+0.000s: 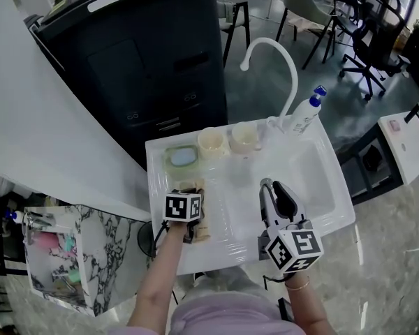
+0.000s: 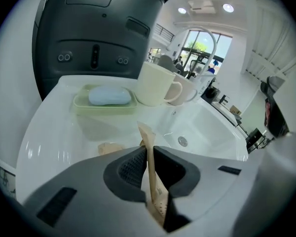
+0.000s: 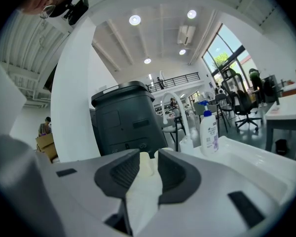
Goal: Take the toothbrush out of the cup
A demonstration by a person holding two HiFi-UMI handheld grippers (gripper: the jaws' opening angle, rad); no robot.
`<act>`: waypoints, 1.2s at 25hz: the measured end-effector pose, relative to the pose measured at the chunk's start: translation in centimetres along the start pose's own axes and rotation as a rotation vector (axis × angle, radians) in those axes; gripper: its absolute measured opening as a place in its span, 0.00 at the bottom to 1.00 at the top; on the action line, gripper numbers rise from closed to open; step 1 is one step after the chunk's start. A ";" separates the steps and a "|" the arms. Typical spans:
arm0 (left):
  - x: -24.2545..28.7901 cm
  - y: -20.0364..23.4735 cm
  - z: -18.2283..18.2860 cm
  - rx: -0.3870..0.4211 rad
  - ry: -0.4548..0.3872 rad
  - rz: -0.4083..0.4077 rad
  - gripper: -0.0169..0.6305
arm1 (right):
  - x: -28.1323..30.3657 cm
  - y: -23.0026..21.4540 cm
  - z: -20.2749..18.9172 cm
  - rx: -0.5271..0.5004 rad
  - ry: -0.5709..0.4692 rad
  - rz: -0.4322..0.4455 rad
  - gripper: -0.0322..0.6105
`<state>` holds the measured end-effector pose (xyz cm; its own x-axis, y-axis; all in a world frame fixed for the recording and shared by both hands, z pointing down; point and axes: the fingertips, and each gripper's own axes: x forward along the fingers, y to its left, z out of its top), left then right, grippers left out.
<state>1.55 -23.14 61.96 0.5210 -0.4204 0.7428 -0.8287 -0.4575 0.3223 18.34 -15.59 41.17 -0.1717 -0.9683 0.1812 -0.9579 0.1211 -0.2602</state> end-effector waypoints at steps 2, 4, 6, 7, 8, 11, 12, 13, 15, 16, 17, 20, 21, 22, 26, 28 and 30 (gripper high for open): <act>0.3 0.1 -0.1 -0.001 0.012 0.007 0.09 | 0.3 -0.1 0.0 0.001 0.003 0.003 0.21; 0.6 0.2 -0.1 0.003 0.025 0.015 0.11 | 0.6 -0.1 0.0 0.001 0.007 0.007 0.21; 0.8 0.3 -0.4 0.004 0.048 0.021 0.14 | 0.8 -0.1 0.0 0.002 0.009 0.013 0.21; 0.9 0.3 -0.5 0.004 0.061 0.022 0.15 | 0.9 0.0 0.0 0.002 0.010 0.015 0.21; 1.0 0.3 -0.6 0.003 0.070 0.023 0.17 | 1.0 0.0 0.0 0.002 0.010 0.018 0.21; 0.9 0.3 -0.3 0.005 0.066 0.029 0.22 | 1.1 0.2 0.4 -0.003 0.004 0.025 0.21; 0.8 0.3 -0.1 0.009 0.056 0.032 0.24 | 1.2 0.2 0.6 -0.005 0.000 0.027 0.21; 0.5 0.3 0.2 0.014 0.044 0.036 0.24 | 1.3 0.3 0.7 -0.006 -0.003 0.030 0.21; -0.4 0.4 1.0 0.028 0.004 0.047 0.24 | 1.4 0.5 0.8 -0.009 -0.006 0.035 0.21; -1.0 0.4 1.6 0.033 -0.028 0.052 0.24 | 1.4 0.7 0.9 -0.010 -0.007 0.039 0.21; -1.8 0.4 2.3 0.038 -0.064 0.053 0.23 | 1.5 0.8 0.9 -0.011 -0.008 0.042 0.21; -3.9 0.0 4.2 0.042 -0.173 0.035 0.22 | 1.7 1.4 1.0 -0.014 -0.010 0.056 0.21; -4.6 -0.1 4.8 0.044 -0.206 0.030 0.21 | 1.7 1.7 1.1 -0.014 -0.012 0.064 0.21; -5.3 -0.2 5.3 0.048 -0.239 0.026 0.21 | 1.7 2.0 1.1 -0.014 -0.013 0.071 0.21; -8.2 -0.7 7.3 0.088 -0.368 0.046 0.16 | 1.7 3.2 1.5 -0.023 -0.021 0.099 0.21; -9.8 -0.8 8.2 0.115 -0.429 0.066 0.15 | 1.6 3.9 1.7 -0.029 -0.029 0.112 0.21; -11.3 -0.7 8.7 0.133 -0.482 0.084 0.13 | 1.5 4.6 1.9 -0.033 -0.037 0.125 0.18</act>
<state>-2.01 -24.86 48.21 0.5144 -0.7599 0.3974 -0.8551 -0.4892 0.1716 14.12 -16.89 38.48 -0.2823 -0.9525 0.1141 -0.9366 0.2480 -0.2474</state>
